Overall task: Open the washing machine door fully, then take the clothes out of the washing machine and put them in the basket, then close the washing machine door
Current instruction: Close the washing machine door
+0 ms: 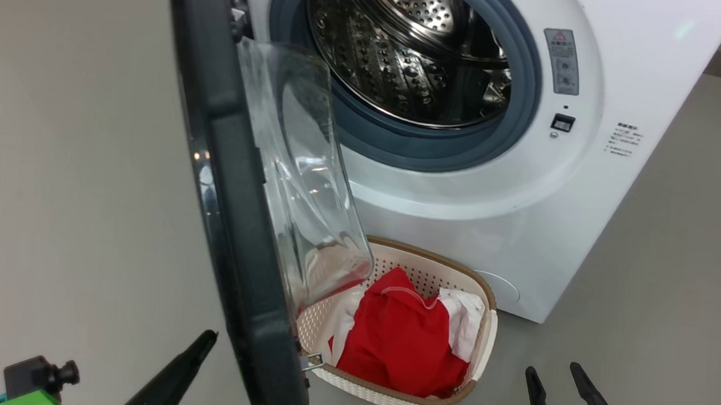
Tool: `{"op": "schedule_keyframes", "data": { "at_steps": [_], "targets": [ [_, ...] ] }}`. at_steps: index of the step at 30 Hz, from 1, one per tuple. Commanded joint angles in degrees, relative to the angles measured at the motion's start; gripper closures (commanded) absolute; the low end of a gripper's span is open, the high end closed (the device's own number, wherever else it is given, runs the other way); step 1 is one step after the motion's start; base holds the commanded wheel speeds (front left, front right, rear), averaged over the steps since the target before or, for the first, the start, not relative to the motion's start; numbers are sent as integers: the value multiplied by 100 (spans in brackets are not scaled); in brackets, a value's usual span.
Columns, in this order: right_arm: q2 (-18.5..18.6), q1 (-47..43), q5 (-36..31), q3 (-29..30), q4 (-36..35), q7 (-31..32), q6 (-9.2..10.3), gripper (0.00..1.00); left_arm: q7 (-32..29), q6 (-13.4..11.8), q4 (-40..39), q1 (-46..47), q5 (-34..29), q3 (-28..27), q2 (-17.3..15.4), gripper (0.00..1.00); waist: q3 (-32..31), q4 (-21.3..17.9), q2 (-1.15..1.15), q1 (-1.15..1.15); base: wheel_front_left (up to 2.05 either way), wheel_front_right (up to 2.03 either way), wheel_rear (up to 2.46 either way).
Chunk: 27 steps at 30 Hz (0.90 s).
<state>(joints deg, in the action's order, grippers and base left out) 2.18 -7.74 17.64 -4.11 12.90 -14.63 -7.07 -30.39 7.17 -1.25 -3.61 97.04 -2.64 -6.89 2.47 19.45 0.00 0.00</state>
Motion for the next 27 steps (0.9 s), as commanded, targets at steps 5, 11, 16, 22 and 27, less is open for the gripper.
{"op": "schedule_keyframes", "data": {
  "at_steps": [5,11,16,22,27],
  "targets": [
    [70,271,-20,-101,-141,-37,-42,0,-248,32,-241,206,-266,-260,108,100,150,-215,0,0,0,0,0],
    [70,387,-33,-75,-158,-37,-42,0,-342,32,-353,418,-482,-190,247,100,296,-460,0,0,0,0,0],
    [70,471,-43,-43,-182,-37,-42,0,-206,32,-474,649,-661,-21,320,100,417,-701,0,0,0,0,0],
    [70,602,-39,-16,-210,-37,-42,0,178,32,-523,1033,-942,355,362,100,597,-1021,0,0,0,0,0],
    [70,734,-22,-1,-242,-37,-42,0,693,32,-420,1476,-1202,689,350,100,777,-1347,0,0,0,0,0]
  ]
}}
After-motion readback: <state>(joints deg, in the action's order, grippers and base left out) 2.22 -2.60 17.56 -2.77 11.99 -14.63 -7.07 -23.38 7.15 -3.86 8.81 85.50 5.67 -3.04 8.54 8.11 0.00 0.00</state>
